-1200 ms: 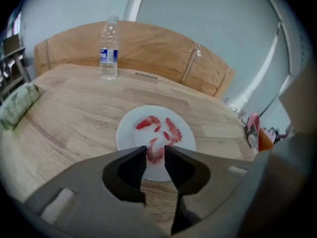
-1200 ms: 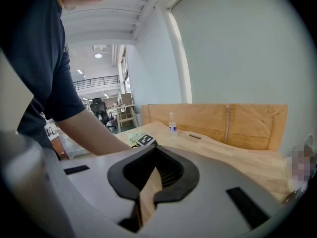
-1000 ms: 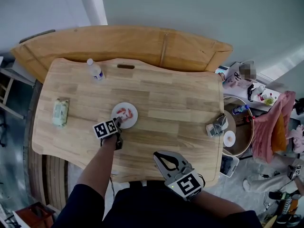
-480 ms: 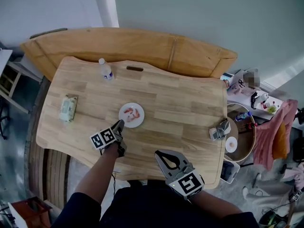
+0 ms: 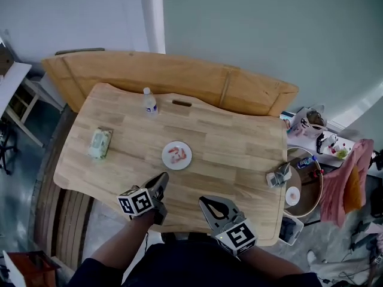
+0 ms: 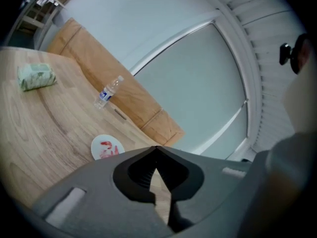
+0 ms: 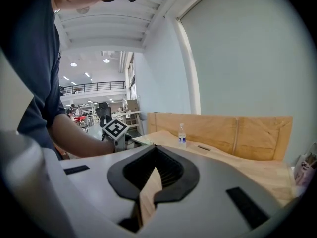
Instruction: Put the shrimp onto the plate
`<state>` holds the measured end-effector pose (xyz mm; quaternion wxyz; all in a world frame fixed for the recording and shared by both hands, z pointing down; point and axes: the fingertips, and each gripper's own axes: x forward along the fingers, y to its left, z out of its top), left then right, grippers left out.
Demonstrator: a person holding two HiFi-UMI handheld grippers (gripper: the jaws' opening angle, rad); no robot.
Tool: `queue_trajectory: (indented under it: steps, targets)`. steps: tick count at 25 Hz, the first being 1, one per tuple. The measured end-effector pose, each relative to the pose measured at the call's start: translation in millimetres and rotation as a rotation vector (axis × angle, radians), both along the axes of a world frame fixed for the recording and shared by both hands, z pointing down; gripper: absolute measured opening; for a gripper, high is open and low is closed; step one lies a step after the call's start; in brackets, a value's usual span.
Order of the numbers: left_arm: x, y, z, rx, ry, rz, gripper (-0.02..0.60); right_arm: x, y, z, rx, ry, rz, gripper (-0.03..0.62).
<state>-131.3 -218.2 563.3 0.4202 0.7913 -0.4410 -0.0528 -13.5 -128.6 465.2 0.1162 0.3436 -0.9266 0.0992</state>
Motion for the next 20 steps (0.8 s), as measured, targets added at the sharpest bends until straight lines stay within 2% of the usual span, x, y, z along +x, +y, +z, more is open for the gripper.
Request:
queue_trajectory:
  steps: [6, 12, 16, 20]
  targets:
    - [23, 55, -69, 0.196, -0.117, 0.131, 0.006, -14, 12, -13, 0.004, -0.033, 0.019, 0.009]
    - [31, 108, -127, 0.397, -0.245, 0.221, 0.005, -32, 27, -29, 0.015, -0.062, 0.028, 0.009]
    - [31, 136, -153, 0.492, -0.305, 0.273, 0.005, -45, 38, -40, 0.035, -0.075, 0.019, 0.009]
    - [27, 155, -169, 0.547, -0.334, 0.292, 0.005, -56, 50, -46, 0.053, -0.061, 0.012, 0.009]
